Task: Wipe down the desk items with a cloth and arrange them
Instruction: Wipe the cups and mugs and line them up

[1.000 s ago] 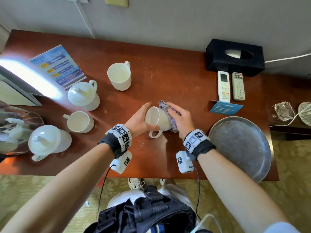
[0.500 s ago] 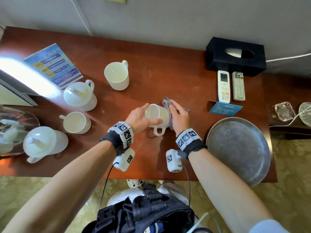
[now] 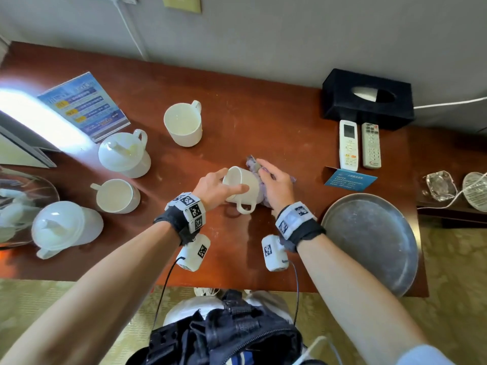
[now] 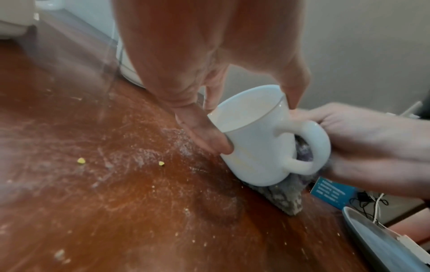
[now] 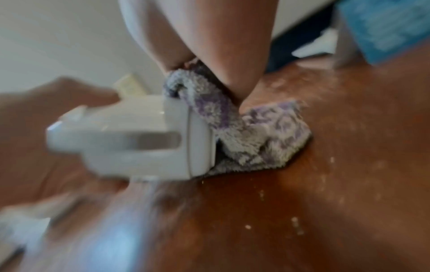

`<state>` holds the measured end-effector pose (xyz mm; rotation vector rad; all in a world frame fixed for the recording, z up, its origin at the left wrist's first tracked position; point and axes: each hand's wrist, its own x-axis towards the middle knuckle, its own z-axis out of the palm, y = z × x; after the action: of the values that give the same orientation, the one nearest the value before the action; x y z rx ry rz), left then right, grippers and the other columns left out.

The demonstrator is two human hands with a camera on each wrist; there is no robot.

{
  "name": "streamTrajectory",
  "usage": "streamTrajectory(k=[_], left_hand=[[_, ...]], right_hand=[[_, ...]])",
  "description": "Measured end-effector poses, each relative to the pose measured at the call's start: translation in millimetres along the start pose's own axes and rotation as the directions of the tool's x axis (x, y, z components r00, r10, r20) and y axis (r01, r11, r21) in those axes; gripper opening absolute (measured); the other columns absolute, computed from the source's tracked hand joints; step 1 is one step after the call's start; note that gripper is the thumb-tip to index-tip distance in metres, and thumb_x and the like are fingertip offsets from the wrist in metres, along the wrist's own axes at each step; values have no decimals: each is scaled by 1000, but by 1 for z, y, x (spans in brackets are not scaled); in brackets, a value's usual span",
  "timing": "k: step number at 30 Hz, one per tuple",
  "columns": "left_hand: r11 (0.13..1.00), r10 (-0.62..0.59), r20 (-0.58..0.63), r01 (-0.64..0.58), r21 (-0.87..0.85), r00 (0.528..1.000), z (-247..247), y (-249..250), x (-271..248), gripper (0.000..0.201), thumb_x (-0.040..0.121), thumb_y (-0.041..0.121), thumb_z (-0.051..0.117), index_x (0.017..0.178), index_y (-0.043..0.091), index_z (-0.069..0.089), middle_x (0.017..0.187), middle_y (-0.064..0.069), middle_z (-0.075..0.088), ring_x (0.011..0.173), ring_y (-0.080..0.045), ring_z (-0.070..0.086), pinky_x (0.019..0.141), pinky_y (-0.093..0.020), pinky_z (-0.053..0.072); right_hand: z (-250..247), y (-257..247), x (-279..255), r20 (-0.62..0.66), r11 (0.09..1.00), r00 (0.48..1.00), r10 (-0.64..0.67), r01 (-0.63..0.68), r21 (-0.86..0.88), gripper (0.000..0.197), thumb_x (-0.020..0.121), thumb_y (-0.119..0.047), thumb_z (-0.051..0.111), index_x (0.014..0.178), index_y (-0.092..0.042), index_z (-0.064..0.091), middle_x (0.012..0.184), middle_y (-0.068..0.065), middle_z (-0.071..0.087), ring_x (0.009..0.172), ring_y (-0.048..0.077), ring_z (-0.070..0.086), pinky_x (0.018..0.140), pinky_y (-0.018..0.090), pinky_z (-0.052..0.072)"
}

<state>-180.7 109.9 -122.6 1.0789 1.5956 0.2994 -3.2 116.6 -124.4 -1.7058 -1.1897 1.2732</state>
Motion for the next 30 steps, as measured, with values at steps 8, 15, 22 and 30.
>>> streamTrajectory(k=[8, 15, 22, 30], left_hand=[[999, -3, 22, 4, -47, 1000, -1, -8, -3, 108, 54, 75, 72, 146, 25, 46, 123, -8, 66, 108, -24, 65, 91, -42, 58], [998, 34, 43, -36, 46, 998, -3, -5, -7, 110, 63, 66, 73, 155, 22, 32, 127, -9, 63, 114, -26, 61, 102, -41, 49], [995, 46, 56, -51, 80, 997, -2, -12, -9, 110, 68, 56, 76, 158, 21, 24, 135, -11, 61, 122, -24, 57, 104, -36, 47], [932, 128, 57, -140, 333, 990, 5, -5, -15, 105, 74, 55, 78, 158, 30, 20, 150, -14, 40, 137, -32, 39, 112, -48, 37]], right_hand=[[2, -2, 4, 122, 989, 990, -64, 79, -128, 33, 102, -18, 51, 131, -25, 64, 142, -6, 56, 133, 6, 47, 114, 25, 35], [-4, -17, 14, 233, 979, 972, -18, 65, -195, 30, 100, -16, 52, 124, -22, 69, 135, -6, 62, 126, 9, 53, 106, 26, 41], [-8, 0, -27, 308, 857, 888, -341, 428, -286, 40, 99, -15, 57, 137, -28, 58, 149, -5, 47, 139, -2, 34, 115, 10, 19], [-8, -1, -12, 190, 976, 982, -12, 53, -212, 36, 106, -27, 41, 139, -26, 53, 142, -5, 52, 131, 10, 45, 113, 36, 36]])
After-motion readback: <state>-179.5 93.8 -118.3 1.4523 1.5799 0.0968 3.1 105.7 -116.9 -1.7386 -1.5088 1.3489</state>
